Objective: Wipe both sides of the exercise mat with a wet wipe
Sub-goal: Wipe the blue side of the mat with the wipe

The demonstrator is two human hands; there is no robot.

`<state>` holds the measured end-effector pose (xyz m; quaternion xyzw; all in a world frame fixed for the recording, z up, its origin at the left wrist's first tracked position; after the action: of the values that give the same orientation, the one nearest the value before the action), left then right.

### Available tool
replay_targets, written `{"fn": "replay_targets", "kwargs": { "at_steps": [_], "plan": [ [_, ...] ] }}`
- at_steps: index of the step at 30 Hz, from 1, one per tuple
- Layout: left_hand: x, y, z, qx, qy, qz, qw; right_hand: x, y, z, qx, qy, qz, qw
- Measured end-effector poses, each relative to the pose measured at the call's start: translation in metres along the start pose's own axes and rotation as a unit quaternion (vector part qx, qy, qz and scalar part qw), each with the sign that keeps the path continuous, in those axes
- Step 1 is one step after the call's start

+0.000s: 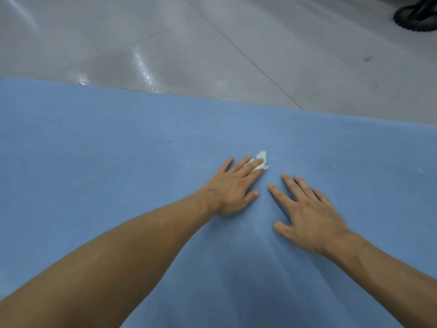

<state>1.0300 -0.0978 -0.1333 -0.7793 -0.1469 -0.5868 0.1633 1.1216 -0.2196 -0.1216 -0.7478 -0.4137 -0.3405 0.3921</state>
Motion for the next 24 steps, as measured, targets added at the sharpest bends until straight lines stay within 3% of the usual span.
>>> {"fn": "replay_targets", "kwargs": {
  "at_steps": [2, 5, 8, 10, 12, 18, 24],
  "plan": [
    [0.001, -0.017, -0.003, 0.025, 0.008, 0.001, 1.0, 0.001, 0.0, 0.0, -0.001, -0.001, 0.005, 1.0],
    [-0.006, -0.091, -0.023, 0.157, 0.019, -0.05, 0.986, 0.001, 0.001, 0.0, -0.001, -0.005, 0.013, 1.0],
    [-0.023, -0.179, -0.078, 0.313, 0.028, -0.088, 0.945, 0.001, 0.002, 0.0, -0.002, -0.008, 0.01, 1.0],
    [-0.045, -0.219, -0.126, 0.404, -0.022, -0.1, 0.909, 0.001, 0.002, 0.0, -0.004, -0.009, 0.011, 1.0],
    [-0.059, -0.23, -0.159, 0.432, -0.042, -0.094, 0.896, 0.001, 0.0, 0.0, -0.005, -0.008, 0.013, 1.0],
    [-0.051, -0.137, -0.132, 0.31, -0.002, -0.094, 0.946, 0.002, -0.004, -0.001, -0.011, -0.008, 0.019, 1.0],
    [-0.031, 0.016, -0.105, 0.089, 0.012, -0.048, 0.995, 0.003, -0.007, -0.006, -0.012, -0.01, 0.028, 0.999]
  ]
}}
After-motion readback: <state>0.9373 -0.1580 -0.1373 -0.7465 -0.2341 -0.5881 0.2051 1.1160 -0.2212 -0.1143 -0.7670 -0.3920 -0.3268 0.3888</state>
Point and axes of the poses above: each hand's wrist, its own z-axis towards the middle knuckle, its own x-axis out of the back of the hand, y = z × x, the point moved 10 cm from there along z, towards the middle knuckle, and after that the axes turned 14 degrees about z, right-handed, at the moved point
